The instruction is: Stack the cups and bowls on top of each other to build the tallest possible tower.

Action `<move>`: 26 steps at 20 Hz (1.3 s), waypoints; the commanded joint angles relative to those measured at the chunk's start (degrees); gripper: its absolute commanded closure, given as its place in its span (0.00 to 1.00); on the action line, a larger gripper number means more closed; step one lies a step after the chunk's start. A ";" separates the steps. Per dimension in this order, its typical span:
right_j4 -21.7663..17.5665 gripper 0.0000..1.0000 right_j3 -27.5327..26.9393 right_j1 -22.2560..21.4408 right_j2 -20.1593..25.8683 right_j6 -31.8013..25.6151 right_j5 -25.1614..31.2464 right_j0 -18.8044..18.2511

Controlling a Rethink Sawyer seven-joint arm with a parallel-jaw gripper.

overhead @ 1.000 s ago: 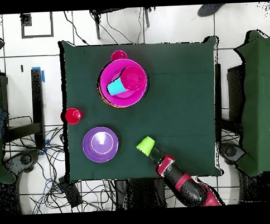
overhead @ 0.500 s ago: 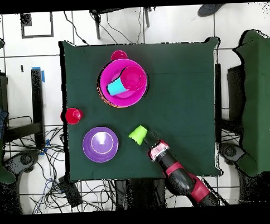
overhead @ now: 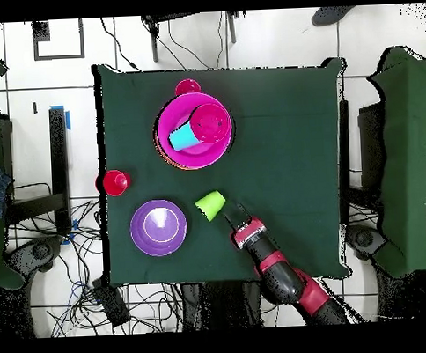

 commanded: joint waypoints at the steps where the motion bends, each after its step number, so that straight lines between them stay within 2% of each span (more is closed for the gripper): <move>1: 0.23 0.00 -7.97 -2.44 -1.14 12.00 1.99 3.08; 6: 1.45 0.00 -5.99 -5.94 -1.31 10.69 7.30 3.49; 9: 2.78 0.00 -4.60 -7.70 -2.90 13.02 6.54 5.10; 13: 4.74 0.00 -0.91 -12.59 -9.06 20.25 -4.31 13.23; 14: 5.49 0.00 0.38 -13.96 -11.06 21.62 -9.31 16.22; 15: 5.67 0.00 1.05 -14.36 -12.06 21.80 -12.52 17.44; 16: 6.39 0.00 2.79 -15.37 -12.85 21.39 -18.96 19.64; 17: 7.07 0.00 3.57 -15.55 -13.10 21.22 -22.06 20.81; 18: 8.54 0.00 4.90 -15.90 -13.59 20.45 -28.09 23.01; 20: 11.67 0.00 6.15 -16.57 -15.51 20.18 -35.61 26.91; 26: 19.06 0.00 9.55 -19.07 -19.25 23.47 -46.90 34.63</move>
